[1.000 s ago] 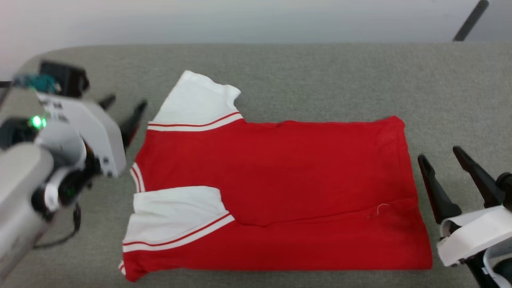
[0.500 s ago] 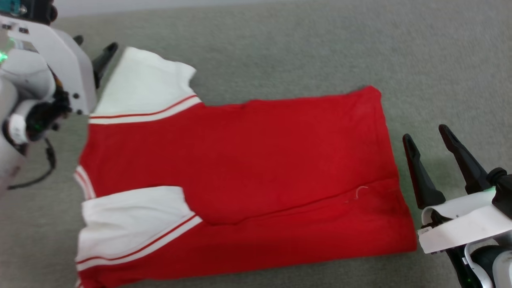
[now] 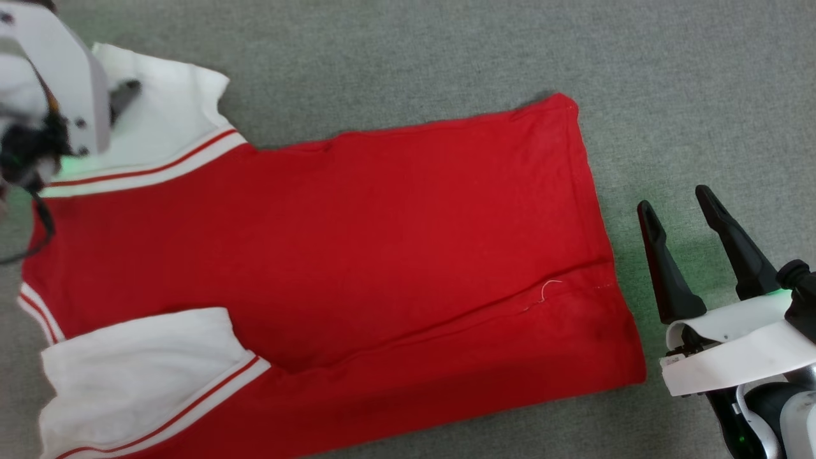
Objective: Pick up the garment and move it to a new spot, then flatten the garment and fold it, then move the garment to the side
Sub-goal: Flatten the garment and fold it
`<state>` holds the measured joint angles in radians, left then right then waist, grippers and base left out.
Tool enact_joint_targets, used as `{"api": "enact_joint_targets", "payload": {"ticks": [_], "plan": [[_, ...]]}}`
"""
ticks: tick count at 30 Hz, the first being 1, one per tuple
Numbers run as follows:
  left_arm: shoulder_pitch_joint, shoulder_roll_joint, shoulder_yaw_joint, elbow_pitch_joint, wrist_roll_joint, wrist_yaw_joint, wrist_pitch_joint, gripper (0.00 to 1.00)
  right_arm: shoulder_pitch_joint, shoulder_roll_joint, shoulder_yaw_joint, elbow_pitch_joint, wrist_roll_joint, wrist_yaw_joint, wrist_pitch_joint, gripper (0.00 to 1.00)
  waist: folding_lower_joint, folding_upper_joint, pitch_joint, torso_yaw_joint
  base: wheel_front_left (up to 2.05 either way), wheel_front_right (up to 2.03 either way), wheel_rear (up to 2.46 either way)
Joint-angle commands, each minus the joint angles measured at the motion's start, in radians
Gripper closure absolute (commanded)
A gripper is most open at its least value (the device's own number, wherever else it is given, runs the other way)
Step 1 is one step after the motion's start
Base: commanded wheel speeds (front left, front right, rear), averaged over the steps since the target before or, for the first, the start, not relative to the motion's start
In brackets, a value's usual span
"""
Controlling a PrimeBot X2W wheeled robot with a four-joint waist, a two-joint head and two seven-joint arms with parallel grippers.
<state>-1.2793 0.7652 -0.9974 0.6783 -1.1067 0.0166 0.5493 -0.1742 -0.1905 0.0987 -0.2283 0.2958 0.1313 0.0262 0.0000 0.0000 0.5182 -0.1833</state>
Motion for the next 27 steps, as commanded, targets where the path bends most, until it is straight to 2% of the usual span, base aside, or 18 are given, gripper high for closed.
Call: {"api": "enact_joint_targets", "payload": {"ticks": [1, 7, 8, 9, 11, 16, 21, 27], "plan": [[0.002, -0.009, -0.020, 0.030, 0.016, -0.003, 0.020, 0.00, -0.012, 0.003, -0.002, -0.003, 0.000, -0.001, -0.003, 0.00, 0.0000, 0.0000, 0.018, -0.012, 0.00, 0.00, 0.00], [0.007, -0.058, -0.040, 0.128, -0.012, -0.016, 0.104, 0.00, -0.025, 0.004, -0.011, -0.005, 0.007, -0.001, 0.009, 0.00, 0.0000, 0.0000, 0.021, -0.011, 0.00, 0.00, 0.00], [0.010, -0.069, -0.040, 0.139, -0.024, -0.018, 0.125, 0.30, -0.024, 0.005, -0.012, -0.005, 0.009, -0.001, 0.011, 0.00, 0.0000, 0.0000, 0.021, -0.011, 0.00, 0.00, 0.00], [0.012, -0.077, -0.043, 0.149, -0.030, -0.022, 0.149, 1.00, -0.025, 0.005, -0.012, -0.007, 0.008, -0.001, 0.015, 0.00, 0.0000, 0.0000, 0.020, -0.010, 0.00, 0.00, 0.00], [0.006, -0.084, -0.042, 0.156, -0.039, -0.031, 0.154, 1.00, -0.021, 0.010, -0.014, -0.005, 0.023, -0.001, 0.032, 0.00, 0.0000, 0.0000, 0.018, -0.009, 0.00, 0.00, 0.00], [-0.038, -0.105, -0.030, 0.164, -0.020, -0.041, 0.092, 1.00, -0.044, -0.005, -0.003, -0.011, 0.080, -0.001, 0.135, 0.00, 0.0000, 0.0000, 0.005, 0.007, 0.00, 0.00, 0.00], [-0.062, -0.144, -0.027, 0.182, -0.017, -0.055, 0.062, 1.00, -0.111, -0.005, -0.025, -0.003, 0.143, -0.001, 0.309, 0.00, 0.0000, 0.0000, -0.005, 0.036, 0.00, 0.00, 0.00], [-0.108, -0.208, -0.031, 0.207, -0.005, -0.073, 0.043, 1.00, -0.258, -0.032, -0.049, 0.057, 0.134, -0.001, 0.529, 0.00, 0.0000, 0.0000, 0.017, 0.084, 0.00, 0.00, 0.00]]}}
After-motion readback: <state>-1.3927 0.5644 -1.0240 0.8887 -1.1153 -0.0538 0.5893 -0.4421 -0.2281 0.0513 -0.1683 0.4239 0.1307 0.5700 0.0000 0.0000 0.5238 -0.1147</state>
